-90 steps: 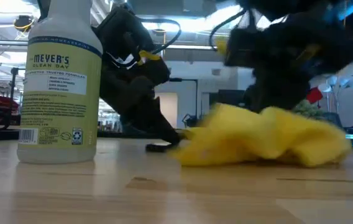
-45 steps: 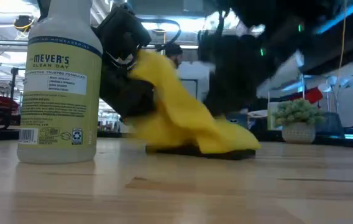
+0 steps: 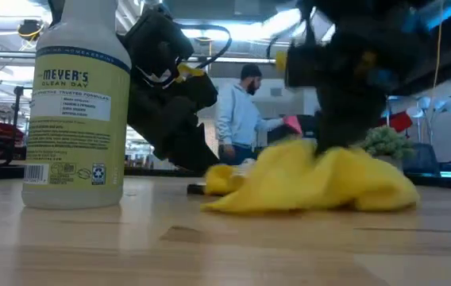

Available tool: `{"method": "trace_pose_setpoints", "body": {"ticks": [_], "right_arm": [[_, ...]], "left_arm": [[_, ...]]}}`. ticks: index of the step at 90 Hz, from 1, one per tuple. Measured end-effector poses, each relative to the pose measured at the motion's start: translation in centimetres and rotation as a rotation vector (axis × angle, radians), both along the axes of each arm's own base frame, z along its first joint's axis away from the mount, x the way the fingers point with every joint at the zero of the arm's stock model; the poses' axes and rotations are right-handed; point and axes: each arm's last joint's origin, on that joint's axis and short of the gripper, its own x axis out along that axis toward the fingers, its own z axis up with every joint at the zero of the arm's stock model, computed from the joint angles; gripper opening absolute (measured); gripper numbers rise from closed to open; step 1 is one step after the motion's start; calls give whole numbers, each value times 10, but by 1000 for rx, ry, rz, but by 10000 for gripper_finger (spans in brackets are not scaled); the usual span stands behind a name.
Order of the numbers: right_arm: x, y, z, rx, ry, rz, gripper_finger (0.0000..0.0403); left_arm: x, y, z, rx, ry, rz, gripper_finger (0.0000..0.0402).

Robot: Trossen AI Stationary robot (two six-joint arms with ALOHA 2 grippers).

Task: Apply microfiber cloth
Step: Wipe the front of the cellphone with a microfiber cloth

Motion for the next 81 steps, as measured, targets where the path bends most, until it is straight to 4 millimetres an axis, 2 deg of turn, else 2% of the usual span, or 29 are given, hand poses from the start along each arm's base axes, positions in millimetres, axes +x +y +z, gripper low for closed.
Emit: {"method": "trace_pose_setpoints", "body": {"ticks": [9,20,38,52,59,72,76,81], "right_arm": [[7,-6,16,-165,-171,-120,10],[19,-9,7,-294,-254,-217,10],[26,-4,-43,-176,-84,-85,10],[15,7,-53,-140,78,-24,10],[1,10,-47,-139,187,102,10],[-24,5,-26,-122,298,170,10],[-25,4,-15,-136,248,170,10],[-20,3,5,-163,98,130,10]], "left_arm": [[0,0,0,0,1,0,15],[0,0,0,0,-6,0,15],[0,0,0,0,-4,0,15],[0,0,0,1,-1,0,15],[0,0,0,1,2,0,15],[0,0,0,3,2,0,15],[0,0,0,5,1,-2,15],[0,0,0,7,2,-1,15]]}}
